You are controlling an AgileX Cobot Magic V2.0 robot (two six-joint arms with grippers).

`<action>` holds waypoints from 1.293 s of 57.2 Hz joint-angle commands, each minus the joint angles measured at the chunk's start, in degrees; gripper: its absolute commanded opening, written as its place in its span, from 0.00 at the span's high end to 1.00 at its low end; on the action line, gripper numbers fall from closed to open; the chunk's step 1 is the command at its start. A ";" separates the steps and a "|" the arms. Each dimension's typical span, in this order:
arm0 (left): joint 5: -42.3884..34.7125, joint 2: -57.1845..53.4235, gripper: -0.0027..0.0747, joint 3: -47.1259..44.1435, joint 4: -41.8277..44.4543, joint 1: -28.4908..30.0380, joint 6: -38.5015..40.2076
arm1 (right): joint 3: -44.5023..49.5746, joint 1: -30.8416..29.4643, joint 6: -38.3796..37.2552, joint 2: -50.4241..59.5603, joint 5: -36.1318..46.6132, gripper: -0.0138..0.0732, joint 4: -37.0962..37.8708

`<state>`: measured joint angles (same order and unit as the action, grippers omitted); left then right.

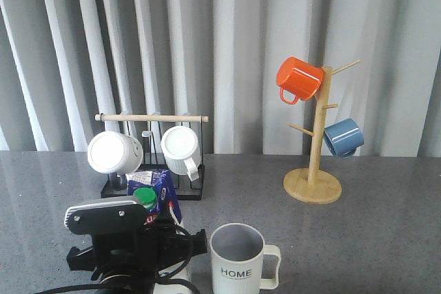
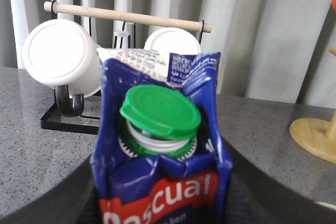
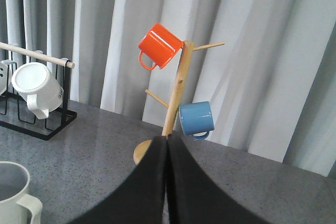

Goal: Place milk next to cup
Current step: 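Lower the milk carton onto the table beside the HOME mug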

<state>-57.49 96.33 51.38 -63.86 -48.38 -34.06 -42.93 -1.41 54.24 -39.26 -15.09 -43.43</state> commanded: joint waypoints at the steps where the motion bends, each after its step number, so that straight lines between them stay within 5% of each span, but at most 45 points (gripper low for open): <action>1: -3.32 -2.23 0.86 1.11 2.18 -0.19 0.06 | -1.61 -0.23 -0.25 -0.26 2.92 0.85 -0.29; 60: 1.26 -2.23 0.86 1.11 9.12 -0.19 -3.66 | -1.61 -0.23 -0.25 -0.26 2.86 0.85 -0.29; 74: 2.91 -2.23 0.73 1.11 8.43 -0.19 -1.57 | -1.61 -0.23 -0.25 -0.26 2.94 0.85 -0.29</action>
<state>-52.38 96.33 51.38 -56.89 -48.38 -37.29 -42.93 -1.41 54.24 -39.26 -15.09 -43.43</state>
